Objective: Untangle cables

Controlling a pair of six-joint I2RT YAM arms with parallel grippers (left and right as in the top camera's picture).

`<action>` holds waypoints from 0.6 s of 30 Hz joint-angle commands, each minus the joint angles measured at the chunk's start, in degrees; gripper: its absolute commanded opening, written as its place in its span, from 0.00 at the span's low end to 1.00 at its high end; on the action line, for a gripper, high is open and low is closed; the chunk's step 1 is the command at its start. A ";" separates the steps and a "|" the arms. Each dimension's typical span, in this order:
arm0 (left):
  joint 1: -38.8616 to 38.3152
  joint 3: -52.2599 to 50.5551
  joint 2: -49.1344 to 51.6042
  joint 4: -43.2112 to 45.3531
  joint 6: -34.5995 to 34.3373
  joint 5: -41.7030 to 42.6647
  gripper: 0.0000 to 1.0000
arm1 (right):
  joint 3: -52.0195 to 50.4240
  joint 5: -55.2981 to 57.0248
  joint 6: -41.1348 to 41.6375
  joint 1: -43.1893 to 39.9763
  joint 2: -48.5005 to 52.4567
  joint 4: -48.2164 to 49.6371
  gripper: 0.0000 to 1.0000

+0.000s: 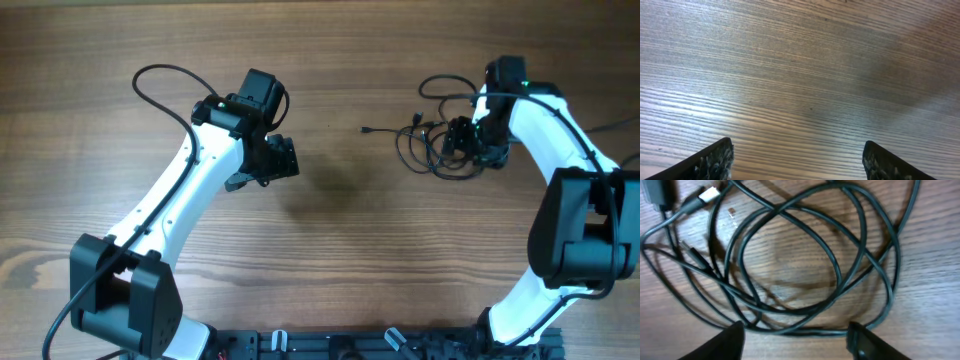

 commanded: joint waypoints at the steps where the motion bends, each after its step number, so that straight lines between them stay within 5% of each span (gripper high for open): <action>1: 0.22 0.57 -0.04 0.00 -0.83 -1.22 0.85 | -2.86 0.92 3.58 0.70 0.76 3.08 0.54; 8: 0.22 0.57 -0.04 -0.07 -0.83 -1.20 0.85 | -4.20 0.15 7.89 0.72 0.76 5.03 0.15; 13: 0.22 0.57 -0.04 -0.07 -0.83 -1.20 0.85 | -4.20 -0.57 8.07 1.79 0.76 4.96 0.05; 18: 0.22 0.57 -0.04 -0.24 -0.83 -1.20 0.85 | -4.20 -5.64 8.41 5.92 0.76 4.85 0.05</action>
